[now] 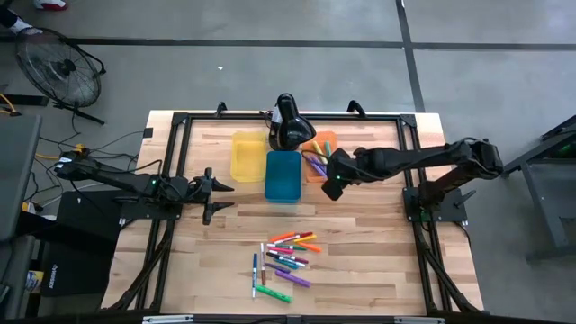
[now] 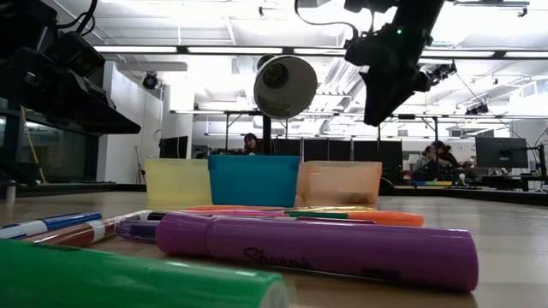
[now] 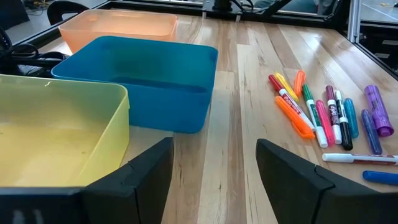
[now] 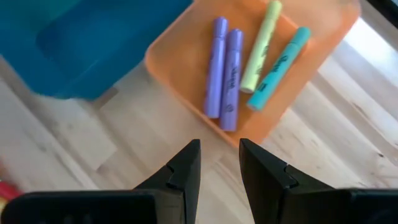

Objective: Pick & Place Markers
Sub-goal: Put the purple highlighter into the orange bin

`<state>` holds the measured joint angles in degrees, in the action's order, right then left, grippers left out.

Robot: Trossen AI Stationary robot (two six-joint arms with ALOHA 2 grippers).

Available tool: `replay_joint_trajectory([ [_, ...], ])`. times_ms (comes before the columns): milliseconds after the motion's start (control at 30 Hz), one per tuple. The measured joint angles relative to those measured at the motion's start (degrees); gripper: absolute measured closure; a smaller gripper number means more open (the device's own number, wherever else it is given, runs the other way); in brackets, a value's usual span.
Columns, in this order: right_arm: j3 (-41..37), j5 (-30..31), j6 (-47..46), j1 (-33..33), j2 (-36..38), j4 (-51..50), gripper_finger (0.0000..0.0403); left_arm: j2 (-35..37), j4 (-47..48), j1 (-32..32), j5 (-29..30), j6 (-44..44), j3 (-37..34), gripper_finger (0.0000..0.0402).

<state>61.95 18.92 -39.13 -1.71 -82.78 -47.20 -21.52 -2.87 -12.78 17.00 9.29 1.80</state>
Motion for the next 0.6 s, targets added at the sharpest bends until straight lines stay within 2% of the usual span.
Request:
replay_joint_trajectory([
  [300,0.0,0.04,-2.45,6.48,0.0,1.97,0.0304,0.0,0.0,0.01,0.01,-0.01,0.0,0.0177],
  [600,0.0,-0.13,0.45,14.25,-0.95,12.44,0.0304,0.0,0.0,0.01,-0.01,0.01,0.0,0.0177],
])
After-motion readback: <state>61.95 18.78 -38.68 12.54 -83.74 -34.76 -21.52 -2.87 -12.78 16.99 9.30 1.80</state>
